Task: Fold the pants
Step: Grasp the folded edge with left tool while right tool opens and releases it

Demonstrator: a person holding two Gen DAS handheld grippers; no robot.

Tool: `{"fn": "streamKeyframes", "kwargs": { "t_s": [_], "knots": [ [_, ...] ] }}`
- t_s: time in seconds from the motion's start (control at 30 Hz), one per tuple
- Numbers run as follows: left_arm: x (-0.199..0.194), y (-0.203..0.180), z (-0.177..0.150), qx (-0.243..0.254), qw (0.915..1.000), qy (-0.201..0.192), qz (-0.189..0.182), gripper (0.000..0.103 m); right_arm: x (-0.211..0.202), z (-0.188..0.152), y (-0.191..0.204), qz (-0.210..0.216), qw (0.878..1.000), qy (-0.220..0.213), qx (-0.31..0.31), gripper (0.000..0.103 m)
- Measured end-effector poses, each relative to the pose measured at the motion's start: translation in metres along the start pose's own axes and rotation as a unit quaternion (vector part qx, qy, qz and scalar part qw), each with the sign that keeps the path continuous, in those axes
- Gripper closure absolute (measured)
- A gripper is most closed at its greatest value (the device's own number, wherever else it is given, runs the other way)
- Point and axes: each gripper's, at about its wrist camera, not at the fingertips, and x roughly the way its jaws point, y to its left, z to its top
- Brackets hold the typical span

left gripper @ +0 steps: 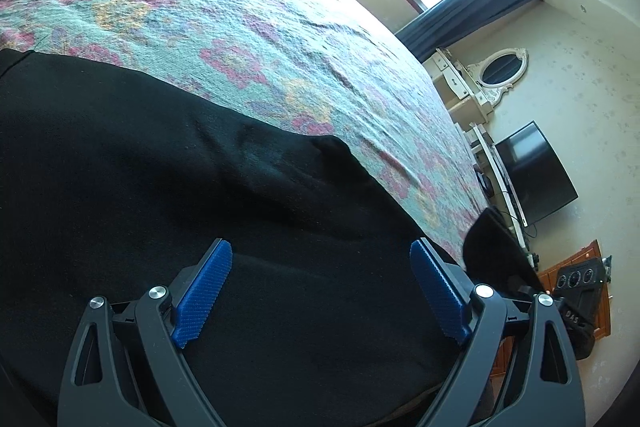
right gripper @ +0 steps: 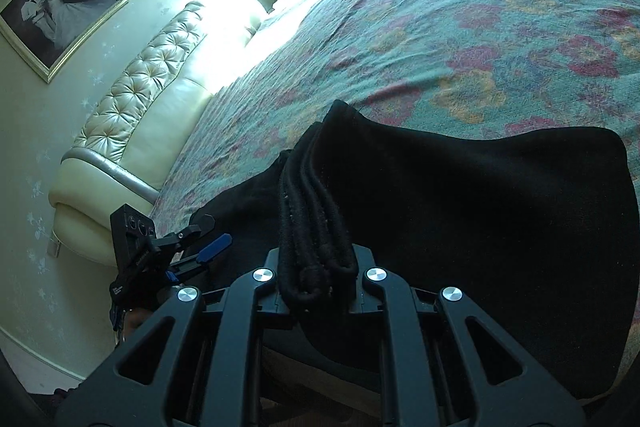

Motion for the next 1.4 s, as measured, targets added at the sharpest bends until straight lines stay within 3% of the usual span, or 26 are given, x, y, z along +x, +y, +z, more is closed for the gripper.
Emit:
{"fn": "streamKeyframes", "kwargs": {
  "t_s": [0.17, 0.33, 0.5, 0.63, 0.7, 0.8, 1.1, 1.33, 1.37, 1.4],
  "knots": [
    [0.015, -0.033, -0.014, 0.027, 0.9982, 0.034, -0.041, 0.014, 0.03, -0.018, 0.011, -0.033, 0.999, 0.025, -0.035, 0.09],
    [0.043, -0.043, -0.027, 0.003, 0.9951, 0.077, -0.062, 0.014, 0.045, -0.033, 0.021, -0.074, 0.994, 0.027, -0.076, 0.089],
    [0.058, -0.053, -0.026, 0.009, 0.9947, 0.079, -0.065, 0.014, 0.051, -0.045, 0.018, -0.056, 0.996, 0.035, -0.054, 0.062],
    [0.061, -0.054, -0.023, -0.008, 0.9924, 0.085, -0.089, 0.014, 0.031, -0.049, 0.019, -0.027, 0.999, 0.021, -0.031, 0.057],
    [0.064, -0.055, -0.023, -0.017, 0.9885, 0.1, -0.112, 0.014, 0.009, -0.052, 0.017, -0.022, 0.999, -0.001, -0.023, 0.041],
    [0.072, -0.054, -0.022, -0.03, 0.9813, 0.13, -0.139, 0.014, -0.02, -0.056, 0.013, -0.009, 1.0, -0.023, -0.015, 0.039],
    [0.094, -0.066, -0.03, -0.018, 0.9707, 0.184, -0.153, 0.014, -0.058, -0.066, -0.042, -0.034, 0.995, -0.063, 0.069, 0.038],
    [0.104, -0.081, -0.035, 0.012, 0.9732, 0.191, -0.128, 0.014, -0.06, -0.062, -0.048, -0.021, 0.994, -0.074, 0.082, 0.033],
    [0.106, -0.085, -0.035, 0.017, 0.9739, 0.192, -0.119, 0.018, -0.06, -0.062, -0.049, -0.02, 0.993, -0.076, 0.084, 0.032],
    [0.107, -0.086, -0.035, 0.024, 0.9746, 0.195, -0.106, 0.032, -0.061, -0.062, -0.05, -0.021, 0.993, -0.079, 0.086, 0.032]
  ]
}}
